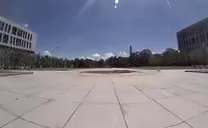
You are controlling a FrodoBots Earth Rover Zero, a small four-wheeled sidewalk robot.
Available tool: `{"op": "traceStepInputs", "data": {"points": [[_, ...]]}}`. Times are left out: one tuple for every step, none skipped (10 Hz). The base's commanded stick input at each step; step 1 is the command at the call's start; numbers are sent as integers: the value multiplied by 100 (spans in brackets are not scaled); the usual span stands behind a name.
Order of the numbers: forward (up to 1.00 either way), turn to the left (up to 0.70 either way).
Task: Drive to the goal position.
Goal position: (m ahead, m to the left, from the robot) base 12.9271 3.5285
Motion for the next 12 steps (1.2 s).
{"op": "traceStepInputs", "data": {"points": [[54,0],[55,0],[54,0],[55,0],[54,0],[54,0],[54,0],[55,0],[54,0],[54,0],[55,0],[54,0]]}}
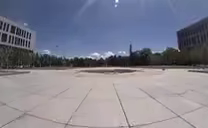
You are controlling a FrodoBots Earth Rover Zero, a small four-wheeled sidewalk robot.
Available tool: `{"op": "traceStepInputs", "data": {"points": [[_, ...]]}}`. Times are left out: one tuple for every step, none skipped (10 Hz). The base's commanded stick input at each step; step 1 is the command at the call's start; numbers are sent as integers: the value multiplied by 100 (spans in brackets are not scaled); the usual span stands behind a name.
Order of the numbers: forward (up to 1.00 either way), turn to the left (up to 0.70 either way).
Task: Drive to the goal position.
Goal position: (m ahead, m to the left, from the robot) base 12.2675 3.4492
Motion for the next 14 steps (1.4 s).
{"op": "traceStepInputs", "data": {"points": [[54,0],[54,0],[54,0],[54,0],[54,0],[55,0],[54,0],[54,0],[54,0],[54,0],[54,0],[54,0],[54,0],[54,0]]}}
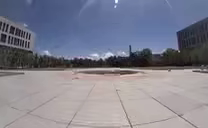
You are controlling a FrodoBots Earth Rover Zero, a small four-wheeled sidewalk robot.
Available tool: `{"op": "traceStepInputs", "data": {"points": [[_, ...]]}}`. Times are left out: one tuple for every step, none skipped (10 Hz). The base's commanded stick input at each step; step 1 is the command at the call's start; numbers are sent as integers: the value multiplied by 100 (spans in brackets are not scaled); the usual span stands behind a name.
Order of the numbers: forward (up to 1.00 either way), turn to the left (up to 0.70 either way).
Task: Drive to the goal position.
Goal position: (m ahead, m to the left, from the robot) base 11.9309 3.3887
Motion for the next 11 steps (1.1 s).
{"op": "traceStepInputs", "data": {"points": [[54,0],[42,0],[17,0],[14,0],[13,0],[13,0],[21,0],[70,0],[70,0],[70,3],[70,3]]}}
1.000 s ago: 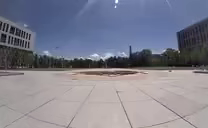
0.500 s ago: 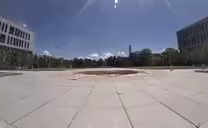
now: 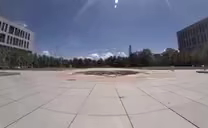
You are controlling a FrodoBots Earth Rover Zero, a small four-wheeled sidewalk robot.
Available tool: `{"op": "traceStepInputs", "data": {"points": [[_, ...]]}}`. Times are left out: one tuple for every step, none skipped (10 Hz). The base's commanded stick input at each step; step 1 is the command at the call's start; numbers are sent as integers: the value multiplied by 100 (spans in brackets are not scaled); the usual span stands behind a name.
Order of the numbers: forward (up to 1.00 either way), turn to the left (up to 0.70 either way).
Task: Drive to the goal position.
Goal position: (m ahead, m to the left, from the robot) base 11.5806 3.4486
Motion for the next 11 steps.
{"op": "traceStepInputs", "data": {"points": [[70,3],[70,2],[70,2],[70,2],[70,2],[70,2],[70,2],[70,2],[70,2],[70,2],[70,2]]}}
